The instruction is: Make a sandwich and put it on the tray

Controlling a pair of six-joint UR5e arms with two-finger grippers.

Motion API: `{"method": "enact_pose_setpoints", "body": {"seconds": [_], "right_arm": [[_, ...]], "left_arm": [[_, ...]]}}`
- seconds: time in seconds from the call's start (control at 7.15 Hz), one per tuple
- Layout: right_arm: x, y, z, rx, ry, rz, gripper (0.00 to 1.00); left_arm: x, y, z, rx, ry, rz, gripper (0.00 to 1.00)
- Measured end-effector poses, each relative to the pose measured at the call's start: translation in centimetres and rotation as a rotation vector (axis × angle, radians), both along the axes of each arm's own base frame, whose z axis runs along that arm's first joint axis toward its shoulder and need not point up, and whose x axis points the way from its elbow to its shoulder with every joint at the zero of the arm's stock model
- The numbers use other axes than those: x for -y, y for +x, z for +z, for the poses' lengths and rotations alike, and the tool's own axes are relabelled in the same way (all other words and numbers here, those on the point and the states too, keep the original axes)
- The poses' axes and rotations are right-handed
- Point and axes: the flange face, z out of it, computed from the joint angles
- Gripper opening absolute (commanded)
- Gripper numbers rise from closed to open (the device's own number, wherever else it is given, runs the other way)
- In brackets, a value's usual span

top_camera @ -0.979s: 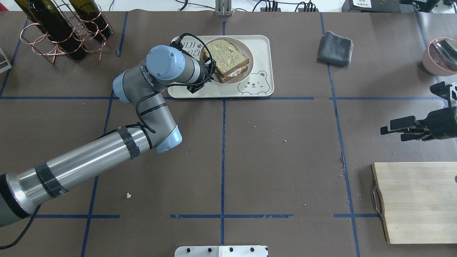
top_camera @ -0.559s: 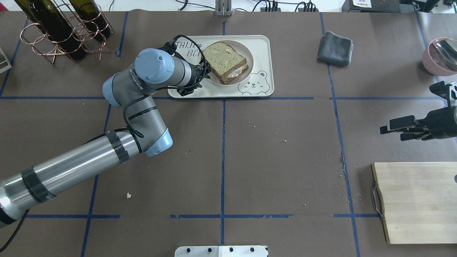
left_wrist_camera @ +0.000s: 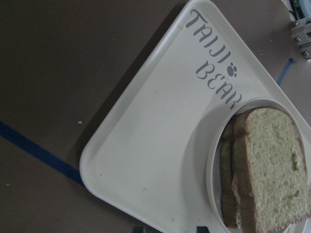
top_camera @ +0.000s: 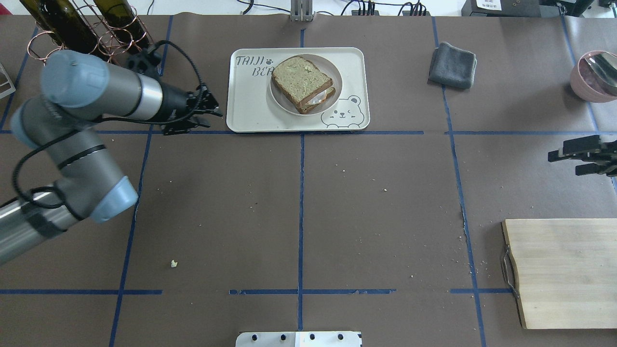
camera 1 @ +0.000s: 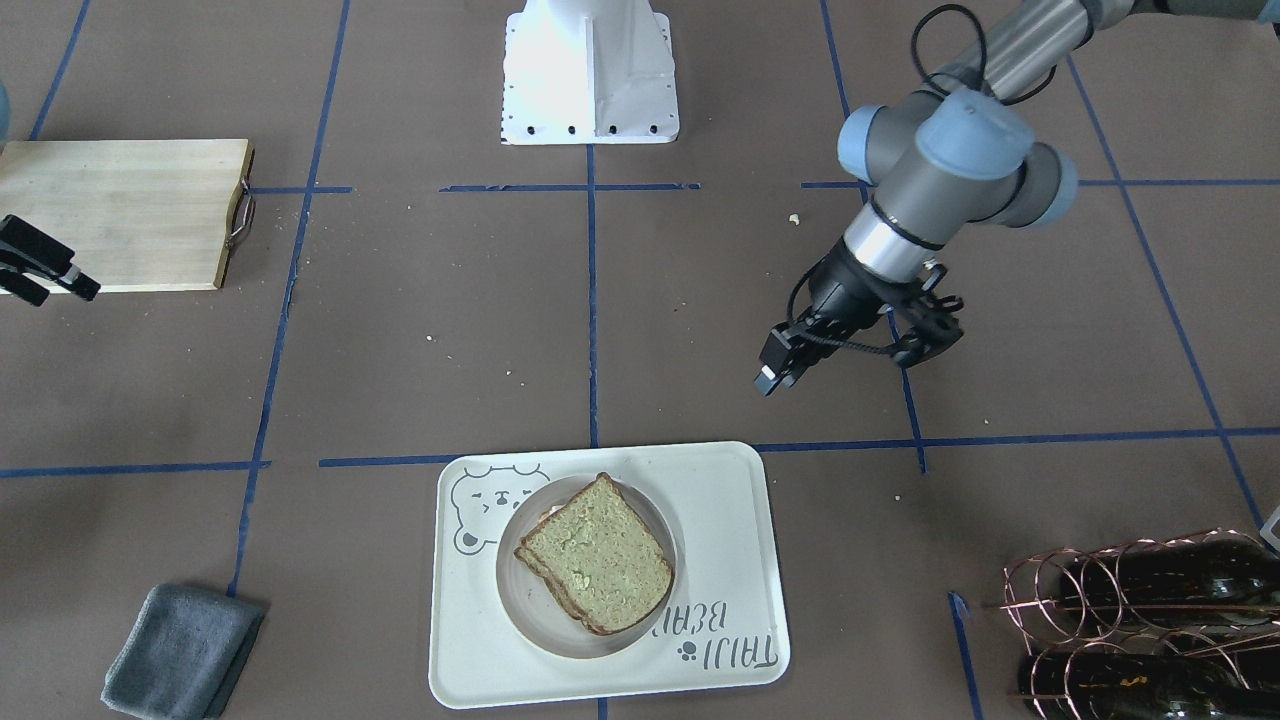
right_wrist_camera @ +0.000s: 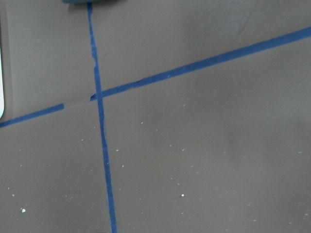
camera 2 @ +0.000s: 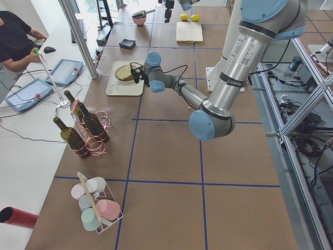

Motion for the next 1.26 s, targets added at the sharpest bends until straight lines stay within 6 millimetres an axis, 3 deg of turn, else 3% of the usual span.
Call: {"method": "enact_pose_setpoints", "body": {"seconds": [0.28,0.56,0.7,0.84,0.98,1.12,1.26], "right_arm": [[1.4,7.1,3.3,-0.153,0.074,-0.04,1.0],[1.4,14.4,5.5,-0.288,0.16,-0.171,1.0],[1.4,17.2,5.4,-0.323,0.171,-0.238,1.0],[1.5,19.1,4.3,-0.333,0.161,-0.29,1.0],[1.7,19.7,2.9,-0.338,0.14,-0.326,1.0],[1.8,19.4,1.9,-0.355,0.131,-0.356,1.0],[1.8,18.8,1.6,-0.368,0.127,-0.379,1.0]], "left_arm": [[-3.4,-13.8,9.2,0.193,0.267,0.116,0.47],[-4.6,-27.5,17.4,0.466,0.525,0.208,0.48],[-4.2,-33.8,20.3,0.602,0.56,0.27,0.51],[-3.5,-39.7,23.1,0.694,0.527,0.351,1.0],[-3.5,-44.1,24.7,0.701,0.456,0.416,1.0],[-4.4,-46.0,25.2,0.644,0.389,0.455,1.0],[-5.4,-46.4,25.5,0.594,0.35,0.472,1.0]]}}
